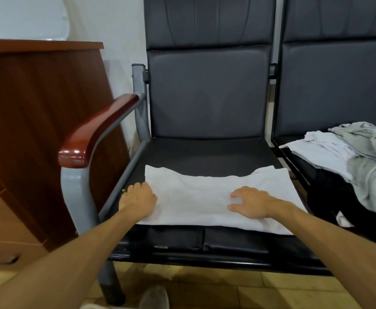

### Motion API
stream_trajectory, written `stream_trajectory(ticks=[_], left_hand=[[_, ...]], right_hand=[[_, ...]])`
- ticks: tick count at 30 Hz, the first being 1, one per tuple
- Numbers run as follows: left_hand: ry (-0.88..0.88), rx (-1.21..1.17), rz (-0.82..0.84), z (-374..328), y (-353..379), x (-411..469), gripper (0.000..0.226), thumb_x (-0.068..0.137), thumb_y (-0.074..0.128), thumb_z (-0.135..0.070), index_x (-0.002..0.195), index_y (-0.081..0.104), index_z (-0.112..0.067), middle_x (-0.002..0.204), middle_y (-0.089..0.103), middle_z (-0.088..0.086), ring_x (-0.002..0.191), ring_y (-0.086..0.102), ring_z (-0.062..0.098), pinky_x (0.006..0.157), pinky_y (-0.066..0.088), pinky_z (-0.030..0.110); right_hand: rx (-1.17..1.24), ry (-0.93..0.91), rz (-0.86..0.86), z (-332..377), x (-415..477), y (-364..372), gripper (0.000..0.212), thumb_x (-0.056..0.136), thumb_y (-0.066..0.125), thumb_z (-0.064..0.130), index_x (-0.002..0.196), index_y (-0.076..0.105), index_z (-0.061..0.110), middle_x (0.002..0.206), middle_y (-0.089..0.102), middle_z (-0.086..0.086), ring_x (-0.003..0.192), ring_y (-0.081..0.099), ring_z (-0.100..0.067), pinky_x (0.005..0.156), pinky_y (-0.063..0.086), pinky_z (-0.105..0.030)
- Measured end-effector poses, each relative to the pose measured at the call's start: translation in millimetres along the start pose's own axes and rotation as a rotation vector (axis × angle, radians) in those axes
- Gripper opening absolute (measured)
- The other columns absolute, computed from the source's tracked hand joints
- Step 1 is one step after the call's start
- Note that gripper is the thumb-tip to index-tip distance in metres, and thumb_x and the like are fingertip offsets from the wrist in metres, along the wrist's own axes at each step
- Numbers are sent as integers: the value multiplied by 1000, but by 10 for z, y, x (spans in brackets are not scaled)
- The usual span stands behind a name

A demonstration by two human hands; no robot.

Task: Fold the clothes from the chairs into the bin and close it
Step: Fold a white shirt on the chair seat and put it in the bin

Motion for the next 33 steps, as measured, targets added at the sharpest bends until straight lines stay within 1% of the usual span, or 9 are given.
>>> stream_trajectory(ticks=[7,9,13,18,21,24,27,29,33], left_hand=[[-180,-1040,252,-266,-204,-119,17,95,54,-12,111,51,-6,94,60,7,83,59,21,64,48,30],[-193,-1293,303,-382,-247,-166,31,92,63,-17,119,52,-7,104,63,12,90,65,25,68,54,35],[-201,-1589,292,-753,-379,-271,30,93,63,-26,117,54,-10,105,64,14,86,65,25,69,54,36],[-154,-1600,224,-1380,-432,-371,25,98,44,-19,121,54,-12,78,56,7,67,56,18,55,44,27],[-80,-1631,237,-1748,-428,-451,14,99,37,-15,96,51,-19,76,49,-2,63,50,12,50,41,23],[110,-1485,215,-2126,-330,-504,29,100,35,-14,78,41,-32,76,43,-9,62,45,7,55,41,25],[220,-1344,349,-2374,-220,-591,22,101,33,-13,90,47,-26,82,50,-1,70,52,12,59,44,27],[353,-1093,479,-2474,-113,-656,20,102,33,-11,103,49,-24,91,57,5,79,59,20,64,49,31],[520,-760,741,-2530,127,-757,34,102,39,-17,135,41,-12,99,60,14,59,59,21,51,47,27]], right_hand=[[299,-56,24,-47,-122,-56,47,95,55,35,139,48,19,145,43,3,131,42,-14,103,35,-22],[348,-39,-54,-126,-143,-66,43,95,57,32,135,51,19,141,47,1,127,47,-16,100,41,-24],[287,11,-227,-357,-221,-152,41,96,55,28,136,49,19,142,48,-2,129,46,-19,106,37,-29],[-69,122,-373,-706,-429,-267,44,97,45,24,140,41,23,142,44,-2,133,39,-22,114,23,-39],[-78,175,-350,-859,-550,-316,43,95,46,24,138,44,21,140,44,-4,131,40,-25,112,26,-43],[-18,227,-337,-1043,-678,-364,41,94,49,27,135,46,21,134,46,-5,127,43,-27,108,30,-43],[91,255,-352,-1221,-791,-396,41,94,50,27,134,46,22,133,47,-6,125,45,-26,107,35,-44],[75,253,-343,-1301,-851,-384,44,95,50,28,138,43,21,136,46,-7,126,45,-27,108,35,-44],[-41,243,-315,-1401,-959,-278,47,97,48,30,142,38,21,139,43,-5,129,42,-25,109,31,-39]])
Point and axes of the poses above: each hand's wrist, its own x-axis towards the middle knuckle, its own y-axis out of the palm, z = x × y, the point moved 1 cm from there along x, towards the middle knuckle
